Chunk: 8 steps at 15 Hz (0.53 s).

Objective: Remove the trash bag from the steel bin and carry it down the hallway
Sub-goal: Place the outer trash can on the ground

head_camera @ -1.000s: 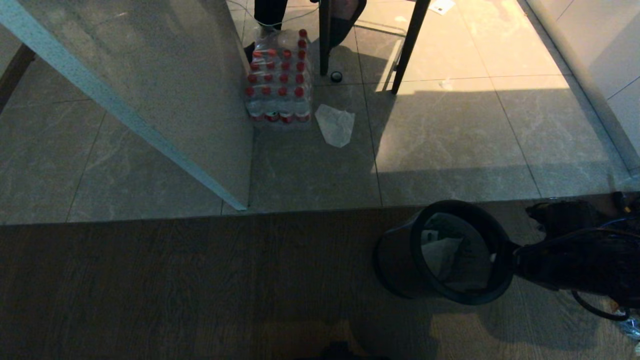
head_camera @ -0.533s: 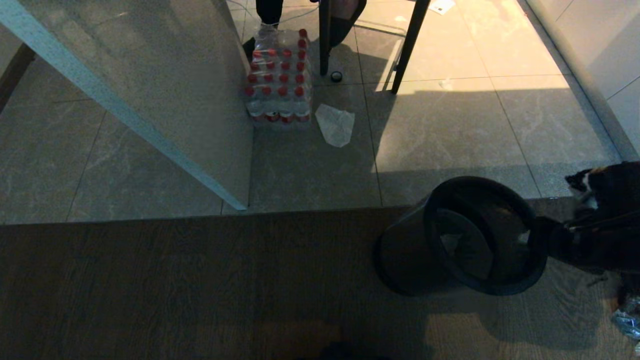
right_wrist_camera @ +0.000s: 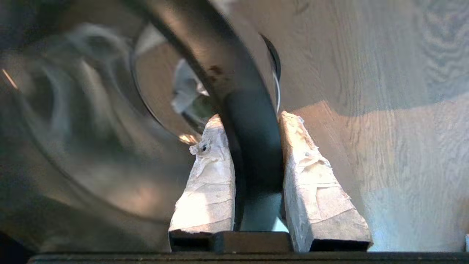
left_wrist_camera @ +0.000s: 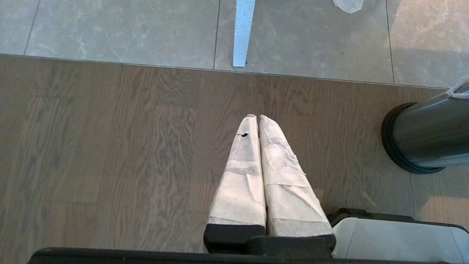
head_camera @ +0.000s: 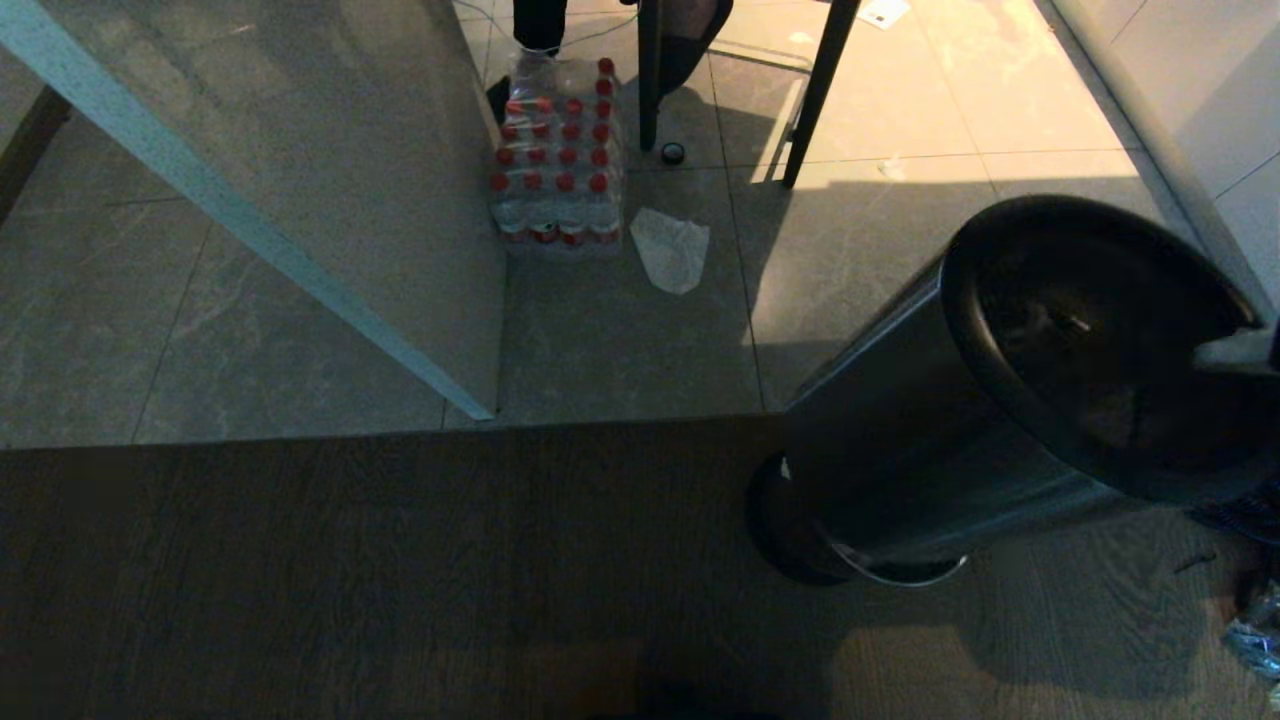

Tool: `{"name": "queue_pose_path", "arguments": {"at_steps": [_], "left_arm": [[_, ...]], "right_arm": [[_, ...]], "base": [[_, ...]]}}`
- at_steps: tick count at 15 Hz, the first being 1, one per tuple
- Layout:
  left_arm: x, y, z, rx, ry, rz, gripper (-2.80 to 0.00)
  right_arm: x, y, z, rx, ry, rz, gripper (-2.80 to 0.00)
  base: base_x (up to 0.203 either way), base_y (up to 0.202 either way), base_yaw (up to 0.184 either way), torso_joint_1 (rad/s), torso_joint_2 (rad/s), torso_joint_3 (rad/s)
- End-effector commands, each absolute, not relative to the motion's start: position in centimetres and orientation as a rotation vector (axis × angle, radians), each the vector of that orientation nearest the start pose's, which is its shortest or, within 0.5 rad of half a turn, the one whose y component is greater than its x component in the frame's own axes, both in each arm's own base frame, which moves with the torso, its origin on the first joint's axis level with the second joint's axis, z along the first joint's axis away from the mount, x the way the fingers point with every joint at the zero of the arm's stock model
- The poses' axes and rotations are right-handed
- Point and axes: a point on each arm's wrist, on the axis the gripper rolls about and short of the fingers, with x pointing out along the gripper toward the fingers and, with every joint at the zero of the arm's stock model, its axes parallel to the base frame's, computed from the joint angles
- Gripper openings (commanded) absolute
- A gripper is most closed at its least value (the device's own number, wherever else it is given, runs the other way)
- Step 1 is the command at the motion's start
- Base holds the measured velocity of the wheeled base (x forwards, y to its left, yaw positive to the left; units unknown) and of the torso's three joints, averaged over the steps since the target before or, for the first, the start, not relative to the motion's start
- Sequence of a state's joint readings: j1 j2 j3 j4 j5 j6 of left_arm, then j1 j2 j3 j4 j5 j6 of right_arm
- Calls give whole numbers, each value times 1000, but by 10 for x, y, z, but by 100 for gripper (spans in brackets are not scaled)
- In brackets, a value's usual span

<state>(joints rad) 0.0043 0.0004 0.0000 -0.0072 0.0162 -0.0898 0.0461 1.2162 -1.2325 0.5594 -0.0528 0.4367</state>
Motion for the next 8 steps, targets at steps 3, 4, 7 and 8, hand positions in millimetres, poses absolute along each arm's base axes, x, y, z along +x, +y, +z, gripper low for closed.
{"name": "queue_pose_path", "arguments": {"at_steps": [3, 4, 7, 8], "left_arm": [[-23, 0, 76, -91, -9, 23, -280], [-23, 0, 76, -91, -9, 21, -280], [-23, 0, 76, -91, -9, 21, -280], [-23, 0, 76, -91, -9, 21, -280]], "right_arm": [[119, 2, 352, 408, 444, -125, -280], [117, -1, 355, 407, 445, -151, -280], [116, -18, 353, 421, 432, -288, -280], [118, -27, 350, 438, 431, -351, -280]], "base": [[0, 0, 0, 0, 0, 0], [0, 0, 0, 0, 0, 0], [0, 0, 0, 0, 0, 0], [0, 0, 0, 0, 0, 0]]}}
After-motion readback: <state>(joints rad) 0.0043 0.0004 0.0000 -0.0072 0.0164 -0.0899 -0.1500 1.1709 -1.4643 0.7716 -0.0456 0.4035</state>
